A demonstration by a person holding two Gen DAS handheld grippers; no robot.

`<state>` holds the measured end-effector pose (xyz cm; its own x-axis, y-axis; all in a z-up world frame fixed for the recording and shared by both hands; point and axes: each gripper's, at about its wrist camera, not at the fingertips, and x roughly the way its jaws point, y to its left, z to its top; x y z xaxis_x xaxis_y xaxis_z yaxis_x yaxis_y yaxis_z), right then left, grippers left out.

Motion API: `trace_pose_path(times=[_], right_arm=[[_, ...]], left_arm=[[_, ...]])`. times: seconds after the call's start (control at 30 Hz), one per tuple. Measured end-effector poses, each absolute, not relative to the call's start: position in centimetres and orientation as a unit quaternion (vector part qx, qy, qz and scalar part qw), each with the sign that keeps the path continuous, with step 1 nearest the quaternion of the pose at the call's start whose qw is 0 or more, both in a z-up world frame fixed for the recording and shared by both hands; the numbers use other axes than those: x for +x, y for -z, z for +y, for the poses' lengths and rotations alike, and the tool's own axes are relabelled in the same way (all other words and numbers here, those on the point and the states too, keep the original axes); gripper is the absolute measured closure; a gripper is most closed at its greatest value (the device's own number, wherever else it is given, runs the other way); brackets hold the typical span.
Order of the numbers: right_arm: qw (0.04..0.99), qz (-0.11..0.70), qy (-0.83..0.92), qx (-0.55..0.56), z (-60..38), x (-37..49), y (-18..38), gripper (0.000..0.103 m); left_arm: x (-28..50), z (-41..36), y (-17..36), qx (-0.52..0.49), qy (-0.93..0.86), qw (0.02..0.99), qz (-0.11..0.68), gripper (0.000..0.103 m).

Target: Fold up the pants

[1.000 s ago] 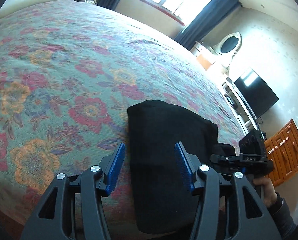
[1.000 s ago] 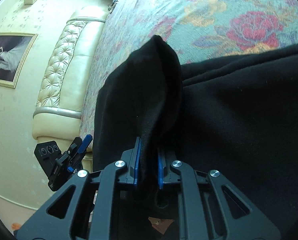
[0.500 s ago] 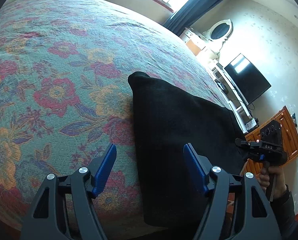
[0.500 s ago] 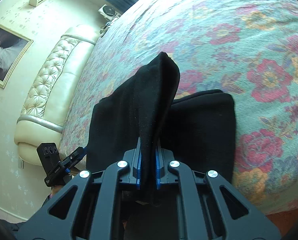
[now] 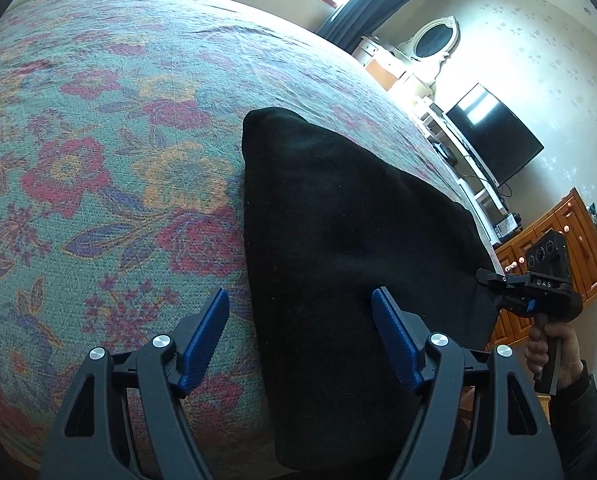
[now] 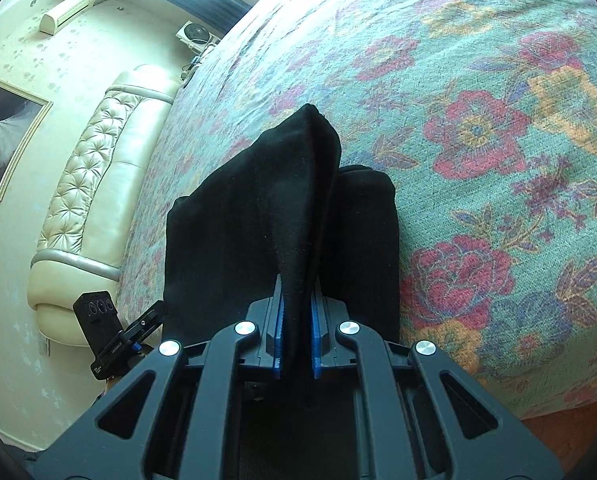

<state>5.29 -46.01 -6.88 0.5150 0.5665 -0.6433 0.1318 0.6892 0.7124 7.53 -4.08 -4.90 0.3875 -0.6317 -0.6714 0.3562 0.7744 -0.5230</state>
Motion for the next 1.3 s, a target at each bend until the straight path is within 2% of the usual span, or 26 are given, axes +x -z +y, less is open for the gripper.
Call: trace_pose_path(times=[0.1, 0.2, 0.23, 0.27, 0.33, 0.4, 0.43, 0.47, 0.8, 0.83, 0.9, 0.93, 0.97, 1.23, 1.27, 1.3], right_arm=[[0.777, 0.471, -0.142, 0.393, -46.2, 5.2, 7.1, 0.093], [0.769, 0.481, -0.148, 0.394, -46.4, 4.8, 7.0, 0.078], [0.763, 0.483, -0.155, 0.4, -46.4, 4.6, 7.0, 0.065], [0.761, 0.481, -0.161, 0.405, -46.4, 4.3, 6.9, 0.058], [0.759, 0.482, -0.17, 0.403, -46.2, 3.9, 6.7, 0.053], [0.763, 0.486, -0.17, 0.391, -46.1, 3.7, 6.7, 0.06], [0.766, 0.492, -0.163, 0.38, -46.0, 3.6, 6.8, 0.086], [0.767, 0.501, -0.155, 0.37, -46.1, 3.5, 7.1, 0.09], [0.73, 0.489, -0.172, 0.445, -48.9, 2.8, 9.8, 0.088], [0.73, 0.488, -0.174, 0.445, -49.1, 2.6, 9.5, 0.082], [0.743, 0.474, -0.168, 0.442, -50.0, 2.1, 8.9, 0.057], [0.752, 0.468, -0.155, 0.437, -50.5, 1.9, 8.5, 0.028], [0.762, 0.463, -0.143, 0.429, -51.0, 1.8, 8.2, 0.02], [0.746, 0.447, -0.148, 0.47, -53.0, 1.7, 10.5, 0.02], [0.743, 0.448, -0.152, 0.473, -53.0, 1.7, 10.8, 0.02], [0.74, 0.449, -0.153, 0.476, -53.0, 1.8, 11.0, 0.018]], left_arm=[[7.6, -4.2, 5.1, -0.148, 0.303, 0.819, 0.464, 0.03], [7.9, -4.2, 5.3, -0.149, 0.303, 0.818, 0.466, 0.03], [7.8, -4.2, 5.3, -0.15, 0.303, 0.818, 0.466, 0.03], [7.8, -4.2, 5.3, -0.151, 0.303, 0.817, 0.467, 0.03], [7.8, -4.3, 5.3, -0.15, 0.303, 0.818, 0.466, 0.03], [7.8, -4.3, 5.3, -0.149, 0.302, 0.818, 0.466, 0.03], [7.8, -4.3, 5.3, -0.149, 0.302, 0.818, 0.466, 0.03], [7.8, -4.3, 5.3, -0.15, 0.303, 0.818, 0.466, 0.03], [7.9, -4.8, 4.6, -0.128, 0.312, 0.821, 0.461, 0.03], [8.0, -4.7, 4.6, -0.128, 0.313, 0.82, 0.461, 0.03], [8.2, -4.4, 4.5, -0.132, 0.313, 0.82, 0.461, 0.03], [8.3, -4.3, 4.5, -0.134, 0.314, 0.819, 0.461, 0.03], [8.3, -4.2, 4.5, -0.137, 0.315, 0.818, 0.461, 0.03], [8.7, -4.0, 4.8, -0.153, 0.322, 0.807, 0.47, 0.029], [8.7, -4.1, 4.9, -0.153, 0.323, 0.806, 0.471, 0.027], [8.7, -4.1, 4.9, -0.154, 0.324, 0.805, 0.472, 0.021]])
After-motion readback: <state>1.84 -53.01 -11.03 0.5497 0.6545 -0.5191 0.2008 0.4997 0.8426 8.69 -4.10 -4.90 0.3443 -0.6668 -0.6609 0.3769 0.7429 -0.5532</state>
